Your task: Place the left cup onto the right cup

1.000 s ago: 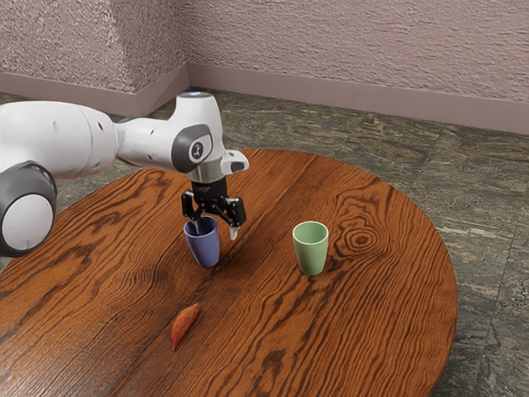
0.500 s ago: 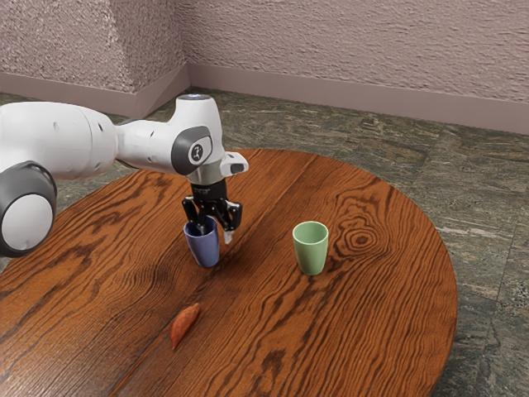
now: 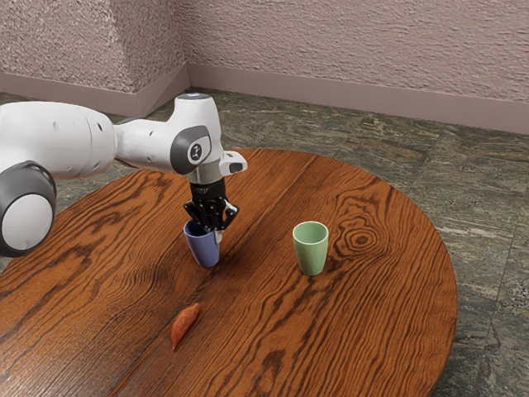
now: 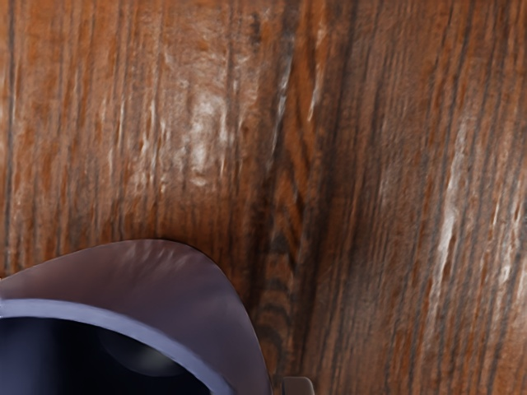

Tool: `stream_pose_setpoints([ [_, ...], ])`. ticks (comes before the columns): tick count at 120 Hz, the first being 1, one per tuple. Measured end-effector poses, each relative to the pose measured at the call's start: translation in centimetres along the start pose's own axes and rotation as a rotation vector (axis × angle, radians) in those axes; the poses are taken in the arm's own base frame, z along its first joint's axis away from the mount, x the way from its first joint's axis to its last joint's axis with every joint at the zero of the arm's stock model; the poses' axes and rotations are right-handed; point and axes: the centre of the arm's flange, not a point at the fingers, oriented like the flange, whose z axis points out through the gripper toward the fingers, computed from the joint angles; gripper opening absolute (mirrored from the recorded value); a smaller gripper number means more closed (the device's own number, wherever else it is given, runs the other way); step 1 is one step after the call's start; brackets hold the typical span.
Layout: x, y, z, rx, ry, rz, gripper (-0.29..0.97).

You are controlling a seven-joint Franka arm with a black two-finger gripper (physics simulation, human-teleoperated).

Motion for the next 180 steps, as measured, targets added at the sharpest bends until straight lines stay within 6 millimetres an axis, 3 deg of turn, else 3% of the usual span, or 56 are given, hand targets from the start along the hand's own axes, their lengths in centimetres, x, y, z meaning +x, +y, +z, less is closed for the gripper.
stream_pose_setpoints([
  [32, -0.3, 0.6, -1.7, 0.009, 0.027, 0.013, -0.09],
  [78, -2.9, 2.9, -10.4, 0.004, 0.109, 0.052, -0.1],
  [98, -4.3, 4.3, -13.0, 0.003, 0.119, 0.077, -0.1],
  [123, -5.6, 8.1, -14.0, 0.013, 0.118, 0.14, -0.1],
  [145, -7.2, 10.4, -16.2, 0.017, 0.146, 0.184, -0.1],
  [180, -8.7, 15.0, -16.4, 0.024, 0.154, 0.262, -0.1],
])
